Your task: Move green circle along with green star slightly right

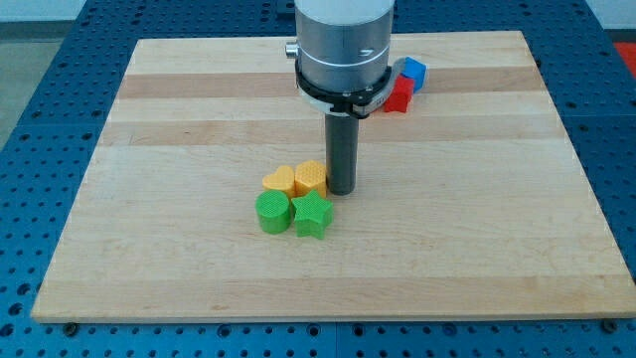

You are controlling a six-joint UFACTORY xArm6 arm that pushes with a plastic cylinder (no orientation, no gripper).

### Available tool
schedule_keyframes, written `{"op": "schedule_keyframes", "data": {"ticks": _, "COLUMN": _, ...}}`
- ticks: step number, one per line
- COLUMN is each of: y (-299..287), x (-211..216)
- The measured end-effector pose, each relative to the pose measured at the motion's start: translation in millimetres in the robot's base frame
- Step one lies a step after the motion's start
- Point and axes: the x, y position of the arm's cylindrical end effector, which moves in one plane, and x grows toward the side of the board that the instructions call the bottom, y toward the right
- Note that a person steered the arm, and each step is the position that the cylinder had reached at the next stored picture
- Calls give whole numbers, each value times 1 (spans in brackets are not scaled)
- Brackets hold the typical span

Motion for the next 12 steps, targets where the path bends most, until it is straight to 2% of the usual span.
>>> {"op": "schedule_keyframes", "data": {"ticks": 1, "y": 0, "x": -6}}
{"op": "schedule_keyframes", "data": {"ticks": 3, "y": -9, "x": -45}}
{"op": "schedule_keyframes", "data": {"ticks": 5, "y": -100, "x": -46}}
{"op": "schedule_keyframes", "data": {"ticks": 6, "y": -125, "x": -19}}
{"op": "schedule_keyframes", "data": {"ticks": 8, "y": -125, "x": 39}}
{"op": "schedule_keyframes", "data": {"ticks": 10, "y": -114, "x": 43}}
{"op": "schedule_keyframes", "data": {"ticks": 12, "y": -75, "x": 43}}
